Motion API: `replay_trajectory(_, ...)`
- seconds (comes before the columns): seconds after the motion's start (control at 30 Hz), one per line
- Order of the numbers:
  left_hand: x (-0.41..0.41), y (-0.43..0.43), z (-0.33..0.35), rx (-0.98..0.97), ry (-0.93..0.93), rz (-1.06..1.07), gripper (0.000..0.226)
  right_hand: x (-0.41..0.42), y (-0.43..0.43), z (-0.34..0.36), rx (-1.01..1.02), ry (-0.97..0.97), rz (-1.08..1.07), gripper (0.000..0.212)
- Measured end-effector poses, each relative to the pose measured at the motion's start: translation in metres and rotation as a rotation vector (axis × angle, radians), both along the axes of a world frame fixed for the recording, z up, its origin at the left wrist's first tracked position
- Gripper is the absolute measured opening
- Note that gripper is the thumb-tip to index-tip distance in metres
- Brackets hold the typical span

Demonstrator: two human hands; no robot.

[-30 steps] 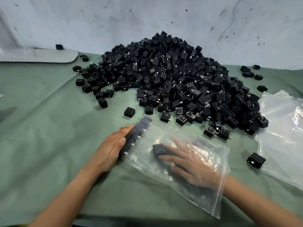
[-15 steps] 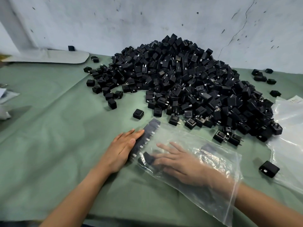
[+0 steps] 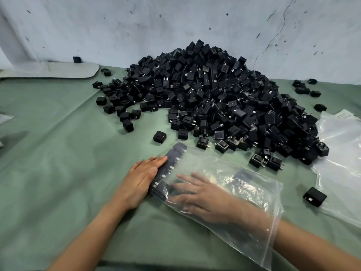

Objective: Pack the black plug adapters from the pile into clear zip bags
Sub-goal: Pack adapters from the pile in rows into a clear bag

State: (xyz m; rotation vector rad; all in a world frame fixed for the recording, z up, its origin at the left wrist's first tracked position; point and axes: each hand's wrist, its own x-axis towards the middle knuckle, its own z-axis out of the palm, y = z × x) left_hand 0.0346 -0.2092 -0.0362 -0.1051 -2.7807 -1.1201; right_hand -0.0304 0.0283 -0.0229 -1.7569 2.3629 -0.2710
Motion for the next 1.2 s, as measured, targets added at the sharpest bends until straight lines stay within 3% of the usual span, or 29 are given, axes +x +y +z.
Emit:
replay_trajectory(0.17,-0.001,0.002,0.008,0.162,0.046,0.139,0.039,-0.001,0.035,-0.009,-0.073,-0.066,-0.127,0.042)
replay_trajectory(0.27,-0.025,0.005,0.021,0.002,0.056,0.209,0.045,0.003,0.074,-0.012,-0.048,-0.130,-0.227,0.042)
replay_trajectory(0.37,-0.068,0.011,0.044,-0.120,-0.055,0.240,0.045,0.016,0.112,-0.003,-0.061,-0.254,-0.383,0.040)
replay_trajectory(0.4,-0.084,0.011,0.048,-0.188,-0.105,0.238,0.044,0.021,0.122,0.000,-0.085,-0.206,-0.420,0.040)
replay_trajectory(0.5,-0.117,0.006,0.044,-0.413,-0.261,0.153,0.040,0.031,0.145,0.003,0.001,0.193,-0.418,0.046)
replay_trajectory(0.57,-0.120,0.003,0.039,-0.391,-0.242,0.119,0.027,0.038,0.161,0.000,-0.055,0.273,-0.413,0.046)
replay_trajectory(0.67,-0.114,0.005,0.042,-0.251,-0.087,0.211,0.018,0.049,0.185,-0.001,-0.252,0.315,-0.476,0.047)
replay_trajectory(0.73,-0.102,0.025,0.058,-0.037,-0.003,0.251,0.023,0.053,0.196,0.002,-0.399,0.322,-0.571,0.047)
replay_trajectory(0.8,-0.082,0.061,0.078,0.445,-0.069,0.121,0.024,0.055,0.196,0.014,-0.545,0.290,-0.677,0.048)
replay_trajectory(0.87,-0.056,0.096,0.092,0.982,-0.263,-0.107,0.020,0.057,0.185,0.033,-0.692,0.221,-0.703,0.046)
replay_trajectory(0.93,-0.036,0.123,0.098,1.268,-0.443,-0.243,0.026,0.060,0.166,0.056,-0.777,0.174,-0.649,0.041)
replay_trajectory(1.03,-0.019,0.148,0.099,1.412,-0.559,-0.307,0.036,0.066,0.135,0.078,-0.821,0.110,-0.529,0.040)
replay_trajectory(1.2,-0.010,0.158,0.095,1.340,-0.607,-0.420,0.034,0.067,0.107,0.090,-0.770,0.008,-0.446,0.034)
